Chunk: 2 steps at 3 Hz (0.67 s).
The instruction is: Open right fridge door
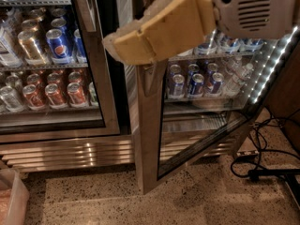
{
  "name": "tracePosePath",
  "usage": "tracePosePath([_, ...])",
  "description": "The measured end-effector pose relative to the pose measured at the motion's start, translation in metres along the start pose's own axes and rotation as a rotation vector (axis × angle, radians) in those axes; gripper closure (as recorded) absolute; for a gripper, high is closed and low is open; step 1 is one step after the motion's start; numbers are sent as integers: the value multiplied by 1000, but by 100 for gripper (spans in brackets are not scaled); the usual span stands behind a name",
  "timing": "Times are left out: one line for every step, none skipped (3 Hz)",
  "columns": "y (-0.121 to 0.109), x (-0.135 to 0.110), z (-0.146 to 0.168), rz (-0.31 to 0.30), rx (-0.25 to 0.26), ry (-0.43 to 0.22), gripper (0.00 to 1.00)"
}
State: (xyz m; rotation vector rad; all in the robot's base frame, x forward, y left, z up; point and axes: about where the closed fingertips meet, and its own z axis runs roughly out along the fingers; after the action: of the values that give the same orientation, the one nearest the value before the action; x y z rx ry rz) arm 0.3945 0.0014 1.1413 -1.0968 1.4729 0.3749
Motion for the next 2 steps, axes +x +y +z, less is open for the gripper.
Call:
tracePosePath([0,0,0,0,0,0,0])
tracePosePath([0,0,0,0,0,0,0])
